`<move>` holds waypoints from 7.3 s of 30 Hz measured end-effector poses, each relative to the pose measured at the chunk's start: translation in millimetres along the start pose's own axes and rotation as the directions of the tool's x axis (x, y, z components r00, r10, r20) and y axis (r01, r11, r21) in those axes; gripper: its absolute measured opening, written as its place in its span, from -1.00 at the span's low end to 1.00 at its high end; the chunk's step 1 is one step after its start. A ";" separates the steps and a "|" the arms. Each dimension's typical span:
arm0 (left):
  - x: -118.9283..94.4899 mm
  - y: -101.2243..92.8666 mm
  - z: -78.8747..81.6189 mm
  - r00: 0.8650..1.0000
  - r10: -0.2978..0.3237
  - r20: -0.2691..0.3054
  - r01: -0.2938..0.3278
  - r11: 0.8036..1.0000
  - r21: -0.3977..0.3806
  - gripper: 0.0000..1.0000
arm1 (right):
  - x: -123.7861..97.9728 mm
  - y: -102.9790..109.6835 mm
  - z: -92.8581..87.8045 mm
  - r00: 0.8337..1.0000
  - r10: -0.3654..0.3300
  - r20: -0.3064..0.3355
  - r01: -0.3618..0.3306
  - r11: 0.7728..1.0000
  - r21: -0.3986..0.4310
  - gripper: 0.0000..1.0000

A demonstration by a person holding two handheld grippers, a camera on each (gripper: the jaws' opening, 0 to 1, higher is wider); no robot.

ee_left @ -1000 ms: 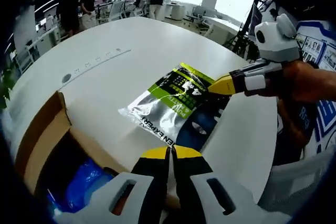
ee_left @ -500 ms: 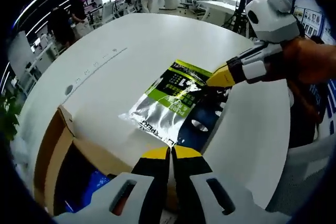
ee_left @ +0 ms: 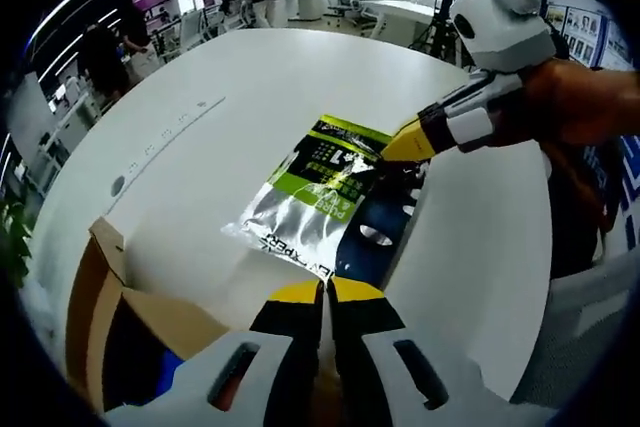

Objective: Operate the shoe box by opening the lid, removing the specified soft item, and placing it in the target area until the item is outside and the box remains undamaged.

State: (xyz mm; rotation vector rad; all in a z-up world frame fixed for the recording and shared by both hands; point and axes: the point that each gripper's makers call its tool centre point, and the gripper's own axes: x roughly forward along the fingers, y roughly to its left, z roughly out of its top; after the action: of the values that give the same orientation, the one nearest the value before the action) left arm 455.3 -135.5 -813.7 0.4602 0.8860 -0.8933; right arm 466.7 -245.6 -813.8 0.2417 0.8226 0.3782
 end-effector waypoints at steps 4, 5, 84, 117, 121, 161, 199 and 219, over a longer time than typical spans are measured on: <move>3.0 -2.0 -1.8 1.000 0.000 -0.016 0.000 1.000 0.027 -0.99 | 1.5 -1.7 -2.4 1.000 -0.003 -0.006 0.003 1.000 0.001 -1.00; 3.4 -2.7 -2.1 1.000 -0.002 -0.019 0.002 1.000 0.030 -0.99 | 1.9 -2.2 -2.7 1.000 -0.004 -0.007 0.004 1.000 0.001 -1.00; -76.5 6.6 -5.4 0.977 -0.044 0.211 0.094 0.968 -0.232 -0.64 | -47.9 20.8 -23.4 0.995 -0.101 0.008 0.100 0.993 0.069 -0.67; -161.9 53.6 -74.0 0.929 0.043 0.369 0.093 0.935 -0.342 -0.34 | -28.3 126.9 8.8 0.995 0.063 0.073 -0.061 0.998 -0.022 -0.48; -170.2 61.1 -83.3 0.926 0.056 0.373 0.087 0.931 -0.355 -0.33 | -26.3 143.6 6.8 0.995 0.078 0.062 -0.076 0.996 -0.044 -0.47; -247.7 113.5 -185.2 0.908 0.209 0.363 0.002 0.864 -0.503 -0.13 | 20.4 264.0 -2.0 0.966 0.253 -0.050 -0.258 0.943 -0.211 -0.42; -281.8 121.4 -227.5 0.889 0.275 0.366 -0.026 0.829 -0.559 -0.11 | 102.5 314.0 -13.5 0.955 0.242 -0.169 -0.279 0.928 -0.248 -0.53; -284.2 118.0 -236.1 0.879 0.286 0.382 -0.008 0.809 -0.587 -0.13 | 95.9 315.3 -26.2 0.963 0.169 -0.212 -0.229 0.926 -0.301 -1.00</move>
State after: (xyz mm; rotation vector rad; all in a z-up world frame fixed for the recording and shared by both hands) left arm 351.3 225.3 -716.2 -0.2076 0.6226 -0.5076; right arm 433.0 81.9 -783.8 -0.0182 0.9040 0.7293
